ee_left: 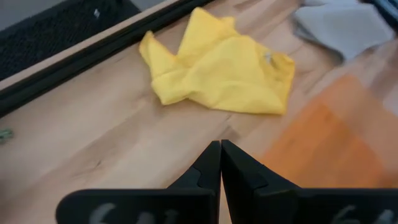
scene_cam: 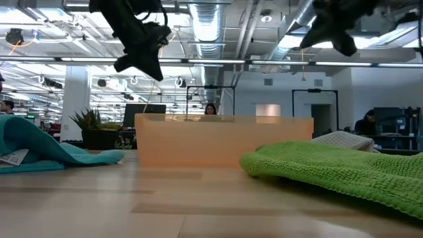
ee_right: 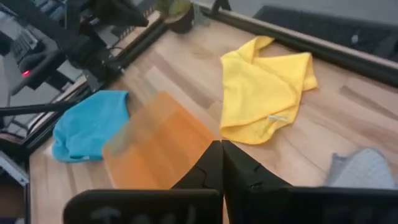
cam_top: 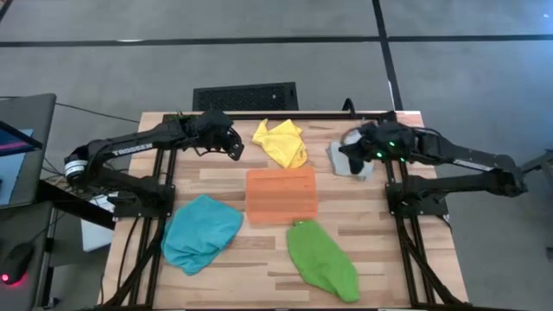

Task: Sort microfiber towel by color & place in baskets
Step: Fold the yellow towel

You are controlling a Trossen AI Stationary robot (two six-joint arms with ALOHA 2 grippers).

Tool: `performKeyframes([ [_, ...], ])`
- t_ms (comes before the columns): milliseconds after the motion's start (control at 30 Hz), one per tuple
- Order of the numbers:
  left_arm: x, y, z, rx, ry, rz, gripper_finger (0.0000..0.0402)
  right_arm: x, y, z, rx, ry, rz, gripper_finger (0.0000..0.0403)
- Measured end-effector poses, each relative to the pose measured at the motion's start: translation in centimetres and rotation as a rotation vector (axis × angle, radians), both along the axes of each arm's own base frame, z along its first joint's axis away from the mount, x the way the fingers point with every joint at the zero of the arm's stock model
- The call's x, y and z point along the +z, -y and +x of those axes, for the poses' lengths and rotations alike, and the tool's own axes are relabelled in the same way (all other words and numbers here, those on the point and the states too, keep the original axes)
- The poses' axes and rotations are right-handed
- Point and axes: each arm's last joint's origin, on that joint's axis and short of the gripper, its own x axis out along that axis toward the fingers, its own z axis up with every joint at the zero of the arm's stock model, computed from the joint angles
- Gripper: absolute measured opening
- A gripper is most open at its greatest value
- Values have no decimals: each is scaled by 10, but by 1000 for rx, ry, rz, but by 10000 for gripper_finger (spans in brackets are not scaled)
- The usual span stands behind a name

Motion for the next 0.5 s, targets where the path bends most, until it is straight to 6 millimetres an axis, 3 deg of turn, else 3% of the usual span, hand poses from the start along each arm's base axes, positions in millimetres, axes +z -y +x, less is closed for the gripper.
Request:
performKeyframes([
  [167, -10, -12, 2, -20, -37, -19, 38, 1, 24, 25, -48, -41, 91, 61],
  [500, -9, -30, -8, -17, 24, -105, 148, -10, 78, 79, 12, -116, 227, 158],
])
